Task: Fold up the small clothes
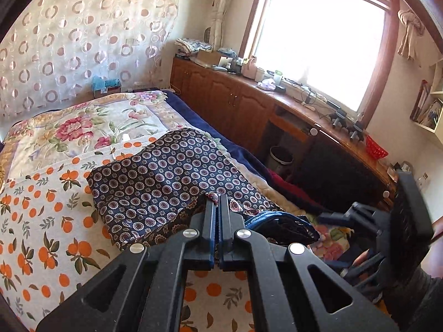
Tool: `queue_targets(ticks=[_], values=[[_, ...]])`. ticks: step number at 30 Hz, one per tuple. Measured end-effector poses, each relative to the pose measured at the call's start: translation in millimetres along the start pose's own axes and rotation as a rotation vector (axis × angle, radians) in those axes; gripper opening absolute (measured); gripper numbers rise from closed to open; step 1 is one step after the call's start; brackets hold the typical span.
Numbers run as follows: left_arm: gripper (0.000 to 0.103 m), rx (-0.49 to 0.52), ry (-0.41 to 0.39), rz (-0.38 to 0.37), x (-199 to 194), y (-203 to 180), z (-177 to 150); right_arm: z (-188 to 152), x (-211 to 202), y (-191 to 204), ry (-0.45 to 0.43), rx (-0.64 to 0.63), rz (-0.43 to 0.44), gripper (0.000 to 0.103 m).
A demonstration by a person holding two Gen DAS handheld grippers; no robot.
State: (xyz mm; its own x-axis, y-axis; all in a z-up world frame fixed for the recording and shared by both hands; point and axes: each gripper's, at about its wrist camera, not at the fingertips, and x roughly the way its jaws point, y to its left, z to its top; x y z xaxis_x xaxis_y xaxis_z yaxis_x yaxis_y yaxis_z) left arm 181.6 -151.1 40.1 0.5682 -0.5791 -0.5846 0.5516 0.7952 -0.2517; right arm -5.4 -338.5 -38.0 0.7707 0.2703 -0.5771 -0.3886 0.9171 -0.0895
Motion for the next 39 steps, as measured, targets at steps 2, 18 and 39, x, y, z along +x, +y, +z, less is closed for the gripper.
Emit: queue_targets(ticks=[2, 18, 39], values=[[0.002, 0.002, -0.002, -0.001, -1, 0, 1, -4, 10, 8, 0.025, -0.037, 0.01, 0.071], [0.002, -0.147, -0.064, 0.019, 5, 90, 31, 90, 86, -59, 0.079, -0.211, -0.048, 0.004], [0.066, -0.165, -0.001, 0.217, 46, 190, 32, 218, 280, -90, 0.046, -0.109, -0.066, 0.043]])
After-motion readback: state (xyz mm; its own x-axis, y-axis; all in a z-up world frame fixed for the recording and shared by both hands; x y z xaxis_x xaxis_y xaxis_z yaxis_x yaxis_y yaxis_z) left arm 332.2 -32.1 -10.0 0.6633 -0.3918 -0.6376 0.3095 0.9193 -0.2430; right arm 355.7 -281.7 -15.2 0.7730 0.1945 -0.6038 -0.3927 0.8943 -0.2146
